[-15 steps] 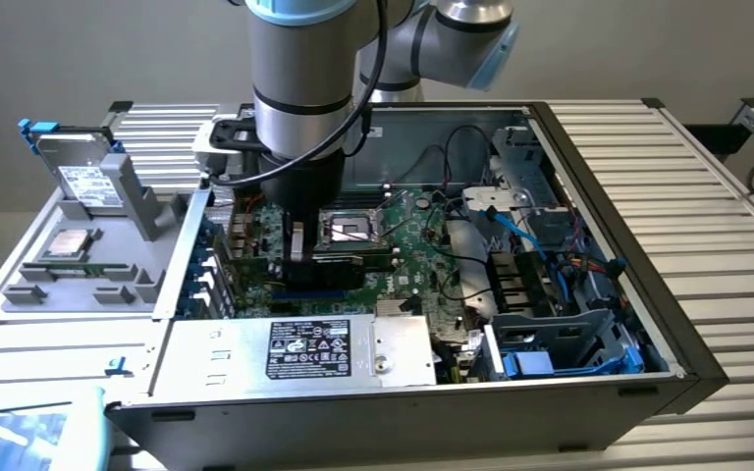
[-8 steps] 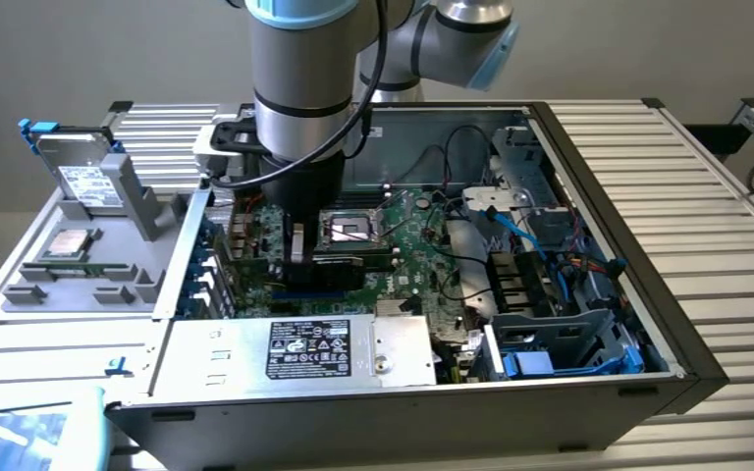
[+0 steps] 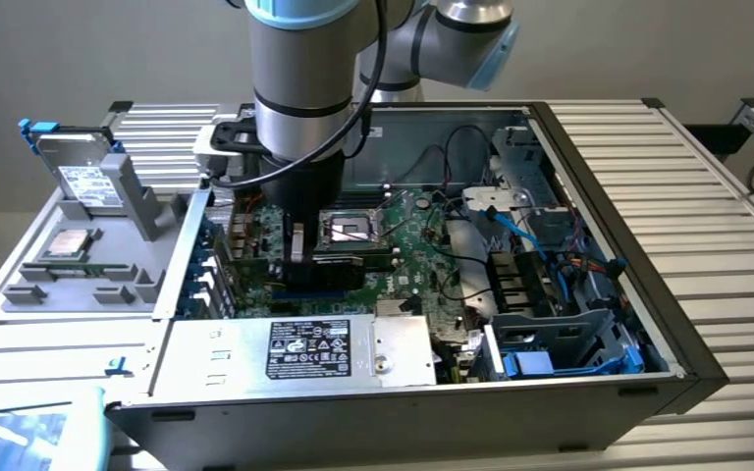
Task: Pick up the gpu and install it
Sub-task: 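Insert the gpu into the slot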
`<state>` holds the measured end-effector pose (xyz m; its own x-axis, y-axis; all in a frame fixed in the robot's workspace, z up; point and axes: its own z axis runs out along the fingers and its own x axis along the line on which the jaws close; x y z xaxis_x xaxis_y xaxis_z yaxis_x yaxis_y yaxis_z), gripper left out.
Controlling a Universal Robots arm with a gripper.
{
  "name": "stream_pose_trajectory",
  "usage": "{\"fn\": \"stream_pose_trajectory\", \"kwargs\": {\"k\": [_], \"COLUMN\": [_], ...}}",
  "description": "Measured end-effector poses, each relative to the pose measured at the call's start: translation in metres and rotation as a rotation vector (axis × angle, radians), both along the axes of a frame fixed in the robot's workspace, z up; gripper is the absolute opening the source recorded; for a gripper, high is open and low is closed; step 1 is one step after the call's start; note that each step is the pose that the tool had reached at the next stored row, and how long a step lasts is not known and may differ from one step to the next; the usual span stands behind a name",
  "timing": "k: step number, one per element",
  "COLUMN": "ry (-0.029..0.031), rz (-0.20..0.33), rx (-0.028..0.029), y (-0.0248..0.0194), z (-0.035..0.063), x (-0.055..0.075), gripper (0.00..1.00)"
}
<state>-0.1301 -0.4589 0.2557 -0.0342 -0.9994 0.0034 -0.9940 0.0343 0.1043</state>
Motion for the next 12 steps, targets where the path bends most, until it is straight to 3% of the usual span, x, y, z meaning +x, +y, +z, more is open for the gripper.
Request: {"fn": "stream_pose_trajectory", "kwargs": {"k": [12], "ry": [0.0001], "rz": [0.0], "rx": [0.0], "y": [-0.0008], "z": [-0.0008], "x": [-0.0001], "gripper": [0.27]}}
